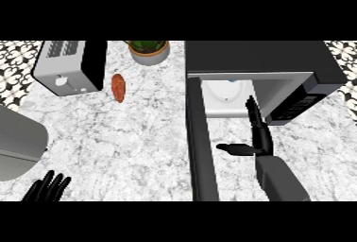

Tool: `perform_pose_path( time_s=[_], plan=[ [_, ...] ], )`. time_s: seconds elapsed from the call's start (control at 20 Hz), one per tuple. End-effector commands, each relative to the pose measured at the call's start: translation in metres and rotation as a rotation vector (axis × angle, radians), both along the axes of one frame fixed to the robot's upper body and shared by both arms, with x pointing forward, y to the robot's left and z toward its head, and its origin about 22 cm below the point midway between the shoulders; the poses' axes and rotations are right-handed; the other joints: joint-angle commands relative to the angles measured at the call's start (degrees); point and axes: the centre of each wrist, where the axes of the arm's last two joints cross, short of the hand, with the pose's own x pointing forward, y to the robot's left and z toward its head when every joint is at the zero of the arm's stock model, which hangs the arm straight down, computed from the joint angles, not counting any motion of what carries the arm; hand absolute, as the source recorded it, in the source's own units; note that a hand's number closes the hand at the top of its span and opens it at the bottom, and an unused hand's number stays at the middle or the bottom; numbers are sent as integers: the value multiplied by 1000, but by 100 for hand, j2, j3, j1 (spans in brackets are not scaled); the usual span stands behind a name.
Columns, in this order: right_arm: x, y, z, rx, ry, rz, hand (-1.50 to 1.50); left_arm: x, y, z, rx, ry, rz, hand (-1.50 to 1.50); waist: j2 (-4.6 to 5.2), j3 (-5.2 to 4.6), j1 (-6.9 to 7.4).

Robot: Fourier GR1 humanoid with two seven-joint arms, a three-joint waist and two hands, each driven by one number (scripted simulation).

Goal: Pick up the milk, place it into the microwave and close the microwave

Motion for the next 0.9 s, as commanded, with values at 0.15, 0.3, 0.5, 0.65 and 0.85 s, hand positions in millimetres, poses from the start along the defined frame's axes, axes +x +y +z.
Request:
perform_pose_path(
  time_s=[0.15, 0.3, 0.5, 0.65, 0.85],
  plan=[
    [-49, -5, -18, 66, -18, 52, -150, 21, -34, 6, 53, -1, -129, -150, -38, -12, -162],
    [-79, -31, -18, 62, -35, 44, -150, 27, -45, 4, 95, -25, -171, 150, -13, -9, -91],
    [-100, -52, -6, 189, -88, 28, -150, 40, -64, 11, 101, -31, -213, 150, 8, -5, -61],
    [-123, -74, 15, 165, -101, 24, 150, 58, -82, 8, 154, -19, -233, 150, 16, -7, -83],
    [-137, -106, 46, 173, -87, 17, -150, 83, -111, 6, 230, -31, -254, 150, 36, -4, -55]
  ],
)
